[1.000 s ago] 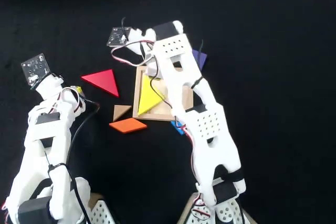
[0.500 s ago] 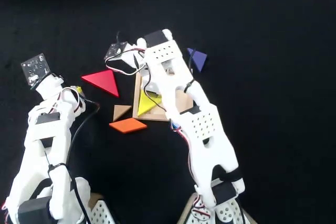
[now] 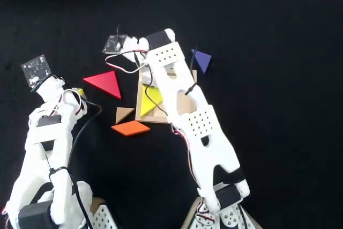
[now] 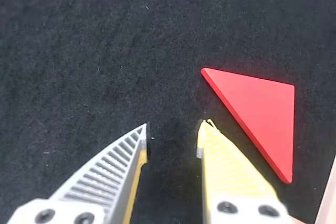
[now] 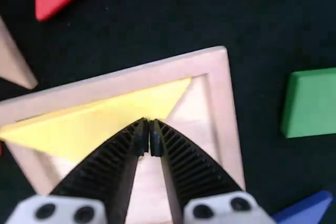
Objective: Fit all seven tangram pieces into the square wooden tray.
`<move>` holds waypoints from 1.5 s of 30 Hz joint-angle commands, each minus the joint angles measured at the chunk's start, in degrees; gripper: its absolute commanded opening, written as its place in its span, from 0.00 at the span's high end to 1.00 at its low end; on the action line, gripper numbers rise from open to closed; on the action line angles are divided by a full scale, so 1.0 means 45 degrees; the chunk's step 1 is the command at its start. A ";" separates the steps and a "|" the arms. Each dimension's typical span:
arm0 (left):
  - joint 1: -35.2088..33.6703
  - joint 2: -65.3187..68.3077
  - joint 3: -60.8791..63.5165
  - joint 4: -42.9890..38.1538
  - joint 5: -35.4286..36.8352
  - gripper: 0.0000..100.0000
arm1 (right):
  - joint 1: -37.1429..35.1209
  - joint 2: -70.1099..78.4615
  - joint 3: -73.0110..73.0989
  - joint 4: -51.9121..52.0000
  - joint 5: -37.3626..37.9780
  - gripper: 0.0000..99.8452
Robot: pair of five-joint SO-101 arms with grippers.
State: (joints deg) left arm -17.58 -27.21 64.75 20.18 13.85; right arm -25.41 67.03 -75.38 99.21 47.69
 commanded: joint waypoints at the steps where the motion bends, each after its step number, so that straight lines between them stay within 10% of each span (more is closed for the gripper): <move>1: 0.0088 -0.0254 -0.0088 -0.0195 0.0039 0.84 | 0.0059 -0.0381 -0.1534 0.0469 -0.1074 0.99; 20: 0.0088 -0.0254 -0.0068 -0.0195 0.0039 0.84 | -0.1426 -0.9426 1.4427 -0.2696 -0.0938 0.99; 45: 0.0088 -0.0254 -0.0068 -0.0137 0.0039 0.84 | -0.0821 -0.4269 0.8840 0.0195 -0.0879 0.99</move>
State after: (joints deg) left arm -17.58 -27.21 64.75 20.18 13.85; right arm -30.59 48.04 -35.21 98.59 42.86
